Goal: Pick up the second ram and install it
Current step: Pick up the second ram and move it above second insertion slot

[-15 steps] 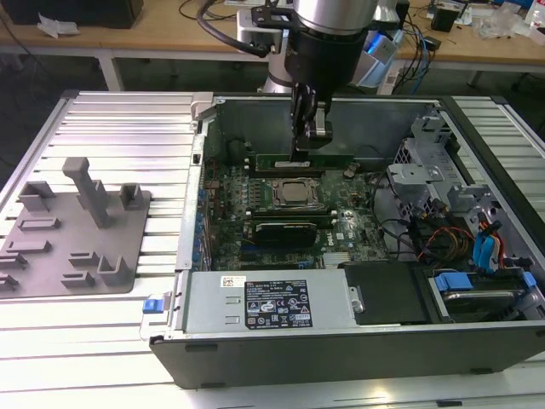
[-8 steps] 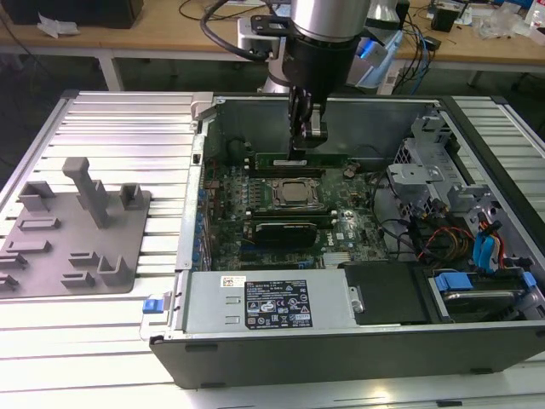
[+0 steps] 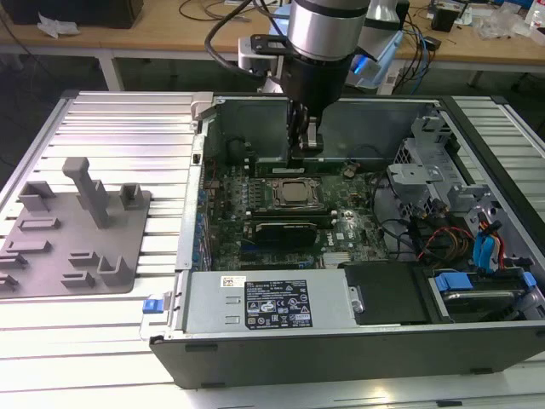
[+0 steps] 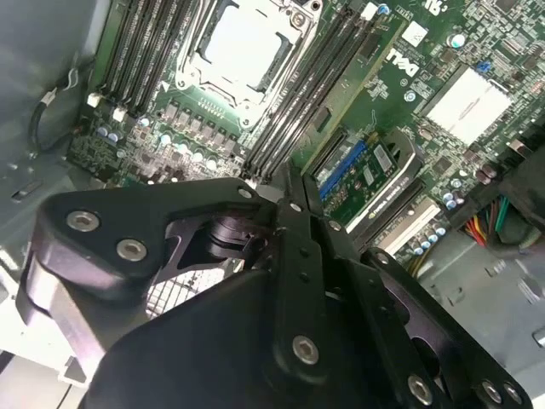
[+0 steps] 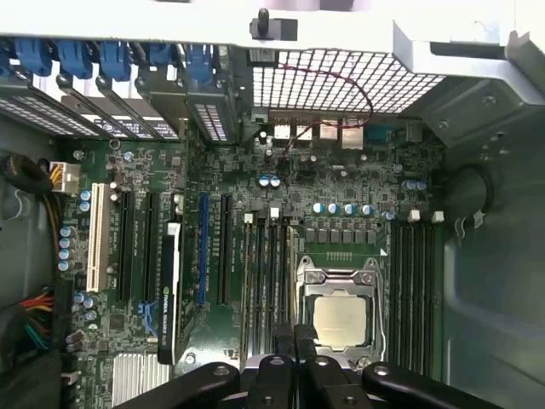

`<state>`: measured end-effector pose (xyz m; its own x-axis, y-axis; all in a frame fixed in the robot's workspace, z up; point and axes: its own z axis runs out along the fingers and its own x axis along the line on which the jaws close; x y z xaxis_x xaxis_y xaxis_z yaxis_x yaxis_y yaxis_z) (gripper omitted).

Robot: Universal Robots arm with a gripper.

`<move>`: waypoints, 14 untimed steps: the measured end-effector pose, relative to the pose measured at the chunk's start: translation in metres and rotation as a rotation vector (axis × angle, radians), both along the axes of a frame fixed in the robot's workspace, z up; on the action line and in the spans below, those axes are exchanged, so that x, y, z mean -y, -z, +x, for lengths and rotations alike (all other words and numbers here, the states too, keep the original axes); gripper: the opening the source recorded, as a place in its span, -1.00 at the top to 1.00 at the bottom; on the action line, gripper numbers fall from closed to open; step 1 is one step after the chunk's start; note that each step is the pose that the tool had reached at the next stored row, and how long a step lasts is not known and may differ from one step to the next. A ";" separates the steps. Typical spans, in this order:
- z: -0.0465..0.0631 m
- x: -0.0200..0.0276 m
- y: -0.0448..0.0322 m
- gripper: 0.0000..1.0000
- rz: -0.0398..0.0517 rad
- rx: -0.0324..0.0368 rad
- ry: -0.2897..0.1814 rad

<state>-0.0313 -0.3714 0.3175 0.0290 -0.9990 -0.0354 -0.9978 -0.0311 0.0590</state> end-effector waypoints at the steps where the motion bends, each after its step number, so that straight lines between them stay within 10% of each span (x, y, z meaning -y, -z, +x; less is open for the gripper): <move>1: 0.000 0.0000 0.0035 0.82 0.0000 0.0000 0.000; 14: 0.000 0.0000 0.0323 0.82 0.0000 0.0000 0.003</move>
<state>-0.0313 -0.3714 0.2852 0.0263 -0.9990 -0.0354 -0.9979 -0.0284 0.0589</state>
